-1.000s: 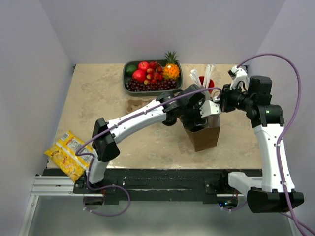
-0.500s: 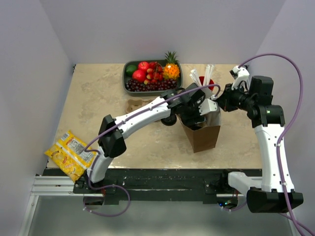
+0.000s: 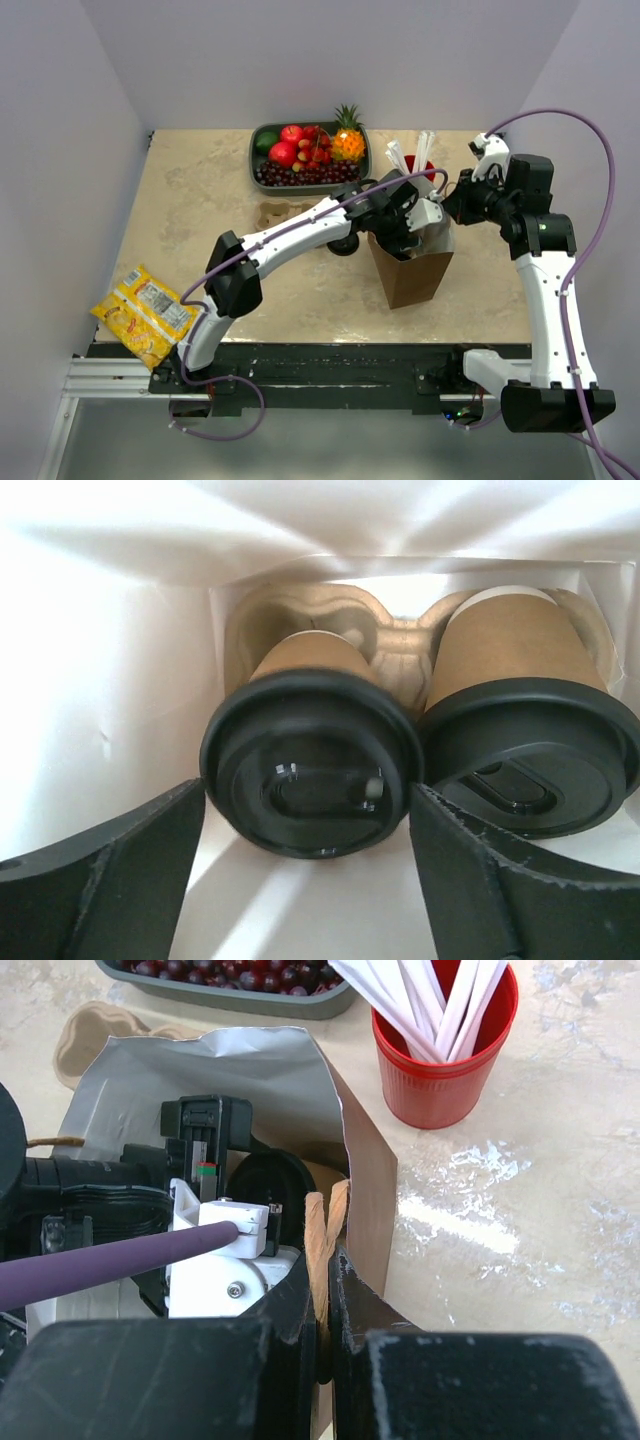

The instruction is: Pack the takeout coffee

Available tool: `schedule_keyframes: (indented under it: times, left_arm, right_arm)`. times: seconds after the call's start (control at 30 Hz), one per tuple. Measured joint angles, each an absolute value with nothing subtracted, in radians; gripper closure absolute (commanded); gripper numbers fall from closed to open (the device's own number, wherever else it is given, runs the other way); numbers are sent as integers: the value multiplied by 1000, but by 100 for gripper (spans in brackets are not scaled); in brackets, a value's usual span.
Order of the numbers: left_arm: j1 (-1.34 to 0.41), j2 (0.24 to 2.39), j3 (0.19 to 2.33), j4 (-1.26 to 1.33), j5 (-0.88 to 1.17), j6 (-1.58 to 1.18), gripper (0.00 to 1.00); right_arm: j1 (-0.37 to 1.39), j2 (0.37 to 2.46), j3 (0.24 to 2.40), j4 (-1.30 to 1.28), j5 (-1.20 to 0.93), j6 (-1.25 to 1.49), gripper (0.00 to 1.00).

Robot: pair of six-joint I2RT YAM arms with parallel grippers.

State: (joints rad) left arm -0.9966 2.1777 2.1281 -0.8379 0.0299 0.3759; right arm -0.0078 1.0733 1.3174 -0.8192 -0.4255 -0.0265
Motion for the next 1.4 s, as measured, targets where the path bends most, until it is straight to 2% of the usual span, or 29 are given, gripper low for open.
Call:
schedule_keyframes:
  times: [0.2,0.23,0.9,1.4]
  left_arm:
    - [-995,2176,2119,-808,16,375,5]
    - [-995,2175,2117,-805,15,375,0]
    - [-987,2114,2096,-806,-20,374,0]
    - [-990,2046,2103,-817,31,305,1]
  right_arm:
    - [-8,1073,1318,-807,-419,-26,100]
    - [-8,1073,1318,-807,-419,-26,100]
    - [-8,1059,1318,-781,-483,-9,100]
    - [31,1059,1318,-838,-489,59,100]
